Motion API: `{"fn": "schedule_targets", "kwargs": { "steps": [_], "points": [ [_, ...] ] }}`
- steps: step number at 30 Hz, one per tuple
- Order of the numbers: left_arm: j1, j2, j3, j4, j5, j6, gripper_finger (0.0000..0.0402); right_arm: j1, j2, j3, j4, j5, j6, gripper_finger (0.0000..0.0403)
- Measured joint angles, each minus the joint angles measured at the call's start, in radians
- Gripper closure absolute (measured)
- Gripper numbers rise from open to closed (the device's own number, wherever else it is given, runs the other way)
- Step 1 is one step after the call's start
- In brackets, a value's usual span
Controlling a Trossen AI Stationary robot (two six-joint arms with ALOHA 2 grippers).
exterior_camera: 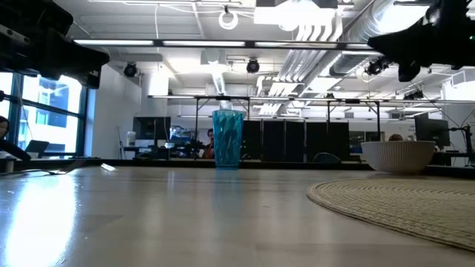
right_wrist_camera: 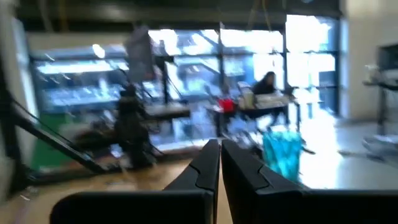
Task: Pick & Place Utensil
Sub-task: Put the white bowl on the brown mat
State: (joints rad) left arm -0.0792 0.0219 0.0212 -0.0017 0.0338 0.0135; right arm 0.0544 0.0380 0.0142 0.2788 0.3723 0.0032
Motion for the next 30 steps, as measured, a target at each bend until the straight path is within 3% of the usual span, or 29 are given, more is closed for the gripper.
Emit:
{"fn": "schedule_targets", "kwargs": {
  "steps": [5, 13, 23, 30],
  "points": [
    [0.0, 0.0, 0.0, 0.0, 0.0, 0.0, 0.0401, 0.0, 0.108, 0.071, -0.055, 0.054, 0.114, 0.0393],
    [0.0, 0.0, 0.0, 0.0, 0.0, 0.0, 0.0401, -0.049, 0.37, 0.341, -0.579, 0.15, 0.42, 0.0396],
    [0.0, 0.0, 0.0, 0.0, 0.0, 0.0, 0.0401, -0.235, 0.693, 0.643, -0.957, 0.019, 0.469, 0.0376],
    [0.0, 0.0, 0.0, 0.0, 0.0, 0.0, 0.0401, -0.411, 0.878, 0.804, -1.214, -0.051, 0.425, 0.0321]
  ]
}}
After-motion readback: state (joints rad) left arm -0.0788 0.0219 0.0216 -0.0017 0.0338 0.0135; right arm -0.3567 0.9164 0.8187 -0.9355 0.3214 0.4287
